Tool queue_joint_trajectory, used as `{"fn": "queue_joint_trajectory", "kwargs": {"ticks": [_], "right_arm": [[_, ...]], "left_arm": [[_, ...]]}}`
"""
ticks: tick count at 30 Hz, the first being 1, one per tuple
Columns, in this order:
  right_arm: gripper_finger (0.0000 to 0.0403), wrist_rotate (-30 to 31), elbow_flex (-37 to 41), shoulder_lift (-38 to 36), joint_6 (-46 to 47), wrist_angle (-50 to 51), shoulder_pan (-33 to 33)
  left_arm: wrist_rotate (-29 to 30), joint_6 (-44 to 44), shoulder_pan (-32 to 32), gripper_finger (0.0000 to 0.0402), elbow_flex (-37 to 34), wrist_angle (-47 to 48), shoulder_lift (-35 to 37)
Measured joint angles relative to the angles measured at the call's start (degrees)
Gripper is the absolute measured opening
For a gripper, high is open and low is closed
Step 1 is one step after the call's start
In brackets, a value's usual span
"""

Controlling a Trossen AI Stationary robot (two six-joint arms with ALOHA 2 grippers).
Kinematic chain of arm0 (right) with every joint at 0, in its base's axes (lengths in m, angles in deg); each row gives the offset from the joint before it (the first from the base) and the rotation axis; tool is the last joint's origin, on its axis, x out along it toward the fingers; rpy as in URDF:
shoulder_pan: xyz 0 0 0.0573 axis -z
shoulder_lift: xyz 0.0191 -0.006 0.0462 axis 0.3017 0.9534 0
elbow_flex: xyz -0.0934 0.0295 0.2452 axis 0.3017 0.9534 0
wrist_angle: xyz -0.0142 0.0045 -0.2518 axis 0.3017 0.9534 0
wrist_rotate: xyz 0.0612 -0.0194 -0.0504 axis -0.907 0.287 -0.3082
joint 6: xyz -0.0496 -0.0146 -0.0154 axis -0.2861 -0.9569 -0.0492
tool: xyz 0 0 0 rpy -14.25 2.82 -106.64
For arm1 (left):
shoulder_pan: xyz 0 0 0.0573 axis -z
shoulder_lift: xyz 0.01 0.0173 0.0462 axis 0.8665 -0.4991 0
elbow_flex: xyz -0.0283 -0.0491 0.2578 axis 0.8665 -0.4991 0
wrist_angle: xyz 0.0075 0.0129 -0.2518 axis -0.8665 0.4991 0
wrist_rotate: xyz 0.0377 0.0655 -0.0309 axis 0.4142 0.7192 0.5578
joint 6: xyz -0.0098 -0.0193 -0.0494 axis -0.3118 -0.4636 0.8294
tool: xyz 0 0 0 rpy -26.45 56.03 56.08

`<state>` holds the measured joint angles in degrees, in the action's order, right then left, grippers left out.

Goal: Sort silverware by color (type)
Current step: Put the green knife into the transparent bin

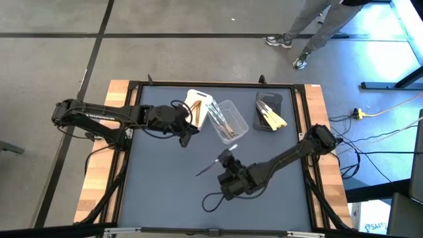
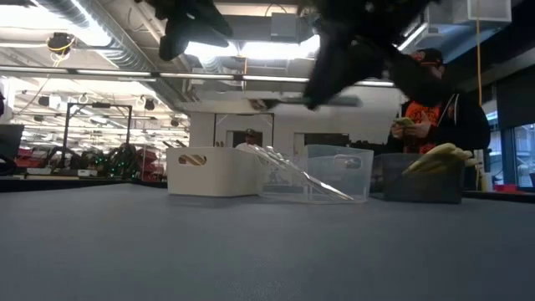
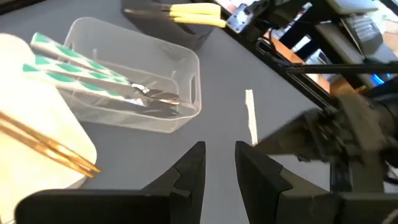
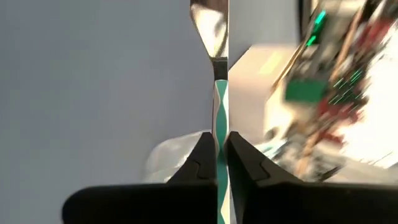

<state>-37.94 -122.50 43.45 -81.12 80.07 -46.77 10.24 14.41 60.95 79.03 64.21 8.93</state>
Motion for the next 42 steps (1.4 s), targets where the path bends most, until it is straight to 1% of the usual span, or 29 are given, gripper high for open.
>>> {"fn": "queue_joint_trajectory", "kwargs": {"ticks": [4, 11, 14, 18, 20, 24, 29, 35, 42], "right_arm": [[0.0003, 0.9, 0.0, 0.0, -17.6, -9.7, 1.4], [0.0002, 0.3, 0.0, 0.0, -39.8, -24.0, 2.4], [0.0003, -1.0, 0.0, 0.0, -47.5, -29.0, 2.6], [0.0004, -3.8, 0.0, 0.0, -55.1, -34.2, 2.7], [0.0004, -5.2, 0.0, 0.0, -58.7, -36.3, 2.7], [0.0004, -8.3, 0.0, 0.0, -62.5, -38.9, 2.7], [0.0005, -9.0, 0.0, -0.1, -64.4, -39.4, 2.7], [0.0005, -9.3, 0.0, -0.1, -64.4, -39.4, 2.7], [0.0005, -9.3, 0.0, -0.1, -64.4, -39.4, 2.7]], "left_arm": [[-1.1, 1.4, -0.6, 0.0081, 0.0, -0.1, 0.0], [-2.2, 2.6, -0.6, 0.0081, 0.0, -0.1, 0.0], [-4.3, 2.8, -0.6, 0.0081, 0.0, -0.1, 0.0], [-8.5, 3.0, -0.6, 0.0083, 0.0, -0.2, 0.0], [-10.5, 3.0, -0.6, 0.009, 0.0, -0.3, 0.0], [-12.3, 4.2, -0.6, 0.0117, 0.0, -0.3, 0.0], [-11.4, 5.9, 0.7, 0.0146, 0.0, -0.3, 0.0], [-7.5, 12.7, 2.8, 0.0147, 0.0, -0.6, -1.6], [-7.5, 13.4, 5.4, 0.0147, 0.0, -5.0, -6.0]]}}
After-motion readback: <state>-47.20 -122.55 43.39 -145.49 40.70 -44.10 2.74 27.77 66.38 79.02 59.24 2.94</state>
